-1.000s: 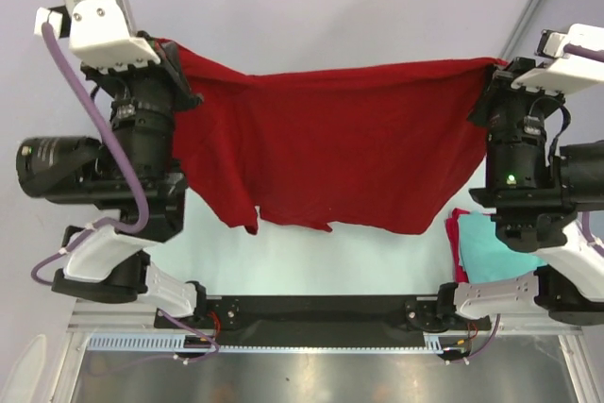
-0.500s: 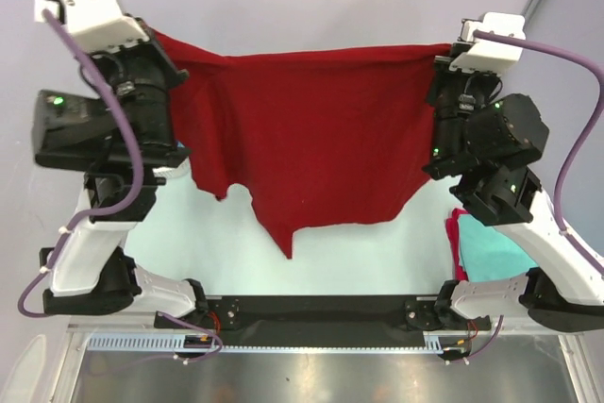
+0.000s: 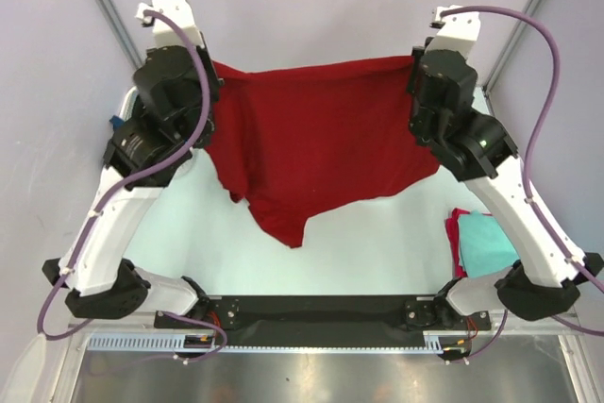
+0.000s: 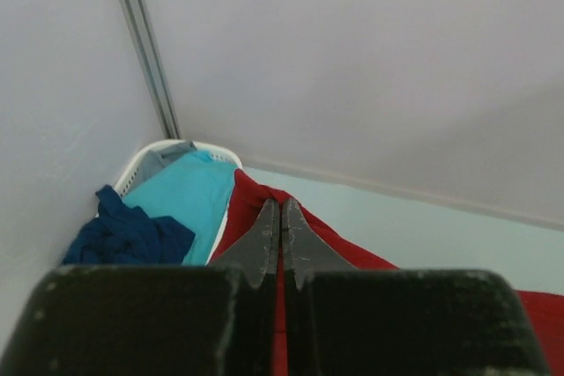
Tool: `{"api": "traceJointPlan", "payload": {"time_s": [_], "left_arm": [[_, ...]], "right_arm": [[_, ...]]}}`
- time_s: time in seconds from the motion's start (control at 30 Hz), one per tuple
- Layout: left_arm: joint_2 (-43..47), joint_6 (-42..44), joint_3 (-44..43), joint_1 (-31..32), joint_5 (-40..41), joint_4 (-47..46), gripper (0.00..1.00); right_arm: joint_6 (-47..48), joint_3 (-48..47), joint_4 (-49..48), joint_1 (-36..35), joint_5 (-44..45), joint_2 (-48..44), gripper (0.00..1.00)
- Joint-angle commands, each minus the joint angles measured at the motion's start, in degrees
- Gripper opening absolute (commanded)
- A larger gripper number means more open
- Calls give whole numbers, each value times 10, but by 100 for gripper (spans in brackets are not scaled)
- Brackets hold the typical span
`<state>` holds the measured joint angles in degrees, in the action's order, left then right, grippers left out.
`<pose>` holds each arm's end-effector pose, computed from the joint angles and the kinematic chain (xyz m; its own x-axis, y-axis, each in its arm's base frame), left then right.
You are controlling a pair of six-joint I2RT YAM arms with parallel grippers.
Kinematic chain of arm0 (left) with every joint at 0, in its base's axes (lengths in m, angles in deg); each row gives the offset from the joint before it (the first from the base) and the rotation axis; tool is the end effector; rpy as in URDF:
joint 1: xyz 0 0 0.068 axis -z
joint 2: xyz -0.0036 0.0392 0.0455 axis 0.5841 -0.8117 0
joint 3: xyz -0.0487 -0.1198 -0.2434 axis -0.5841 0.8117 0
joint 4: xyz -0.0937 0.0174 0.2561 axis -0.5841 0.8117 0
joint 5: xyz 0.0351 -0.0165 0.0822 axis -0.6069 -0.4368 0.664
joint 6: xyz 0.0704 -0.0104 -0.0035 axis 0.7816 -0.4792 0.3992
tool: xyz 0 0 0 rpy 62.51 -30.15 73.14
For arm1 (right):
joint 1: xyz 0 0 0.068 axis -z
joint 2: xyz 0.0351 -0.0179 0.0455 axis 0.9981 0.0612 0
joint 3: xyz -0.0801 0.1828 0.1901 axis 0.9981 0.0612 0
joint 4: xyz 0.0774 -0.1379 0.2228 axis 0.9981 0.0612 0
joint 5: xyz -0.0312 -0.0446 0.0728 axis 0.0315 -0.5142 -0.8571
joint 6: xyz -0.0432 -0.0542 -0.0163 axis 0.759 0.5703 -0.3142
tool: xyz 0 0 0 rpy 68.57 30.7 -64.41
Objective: Fold and stack the t-shirts
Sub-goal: Flatten out the tshirt
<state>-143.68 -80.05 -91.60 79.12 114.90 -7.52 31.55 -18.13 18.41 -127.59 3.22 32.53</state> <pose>0.2019 -0.1229 0.5909 0.0504 -0.0532 -0.9973 -0.2365 0.9695 -0.0636 0.2311 0.1376 0.5515 -0.0218 -0.0131 -0.9997 0.2509 0.9678 -0.0181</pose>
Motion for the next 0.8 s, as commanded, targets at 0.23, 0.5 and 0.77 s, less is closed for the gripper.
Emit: {"api": "traceJointPlan", "payload": {"time_s": [0.23, 0.5, 0.77], "left_arm": [[-36, -121, 55, -122, -181, 48, 0], [-159, -157, 6, -210, -275, 49, 0], [-289, -184, -102, -267, -319, 64, 0]], "right_arm": [[-138, -73, 81, 100, -125, 100, 0], [-170, -113, 96, 166, -189, 201, 0], [-202, -218, 128, 232, -240, 343, 0]]}}
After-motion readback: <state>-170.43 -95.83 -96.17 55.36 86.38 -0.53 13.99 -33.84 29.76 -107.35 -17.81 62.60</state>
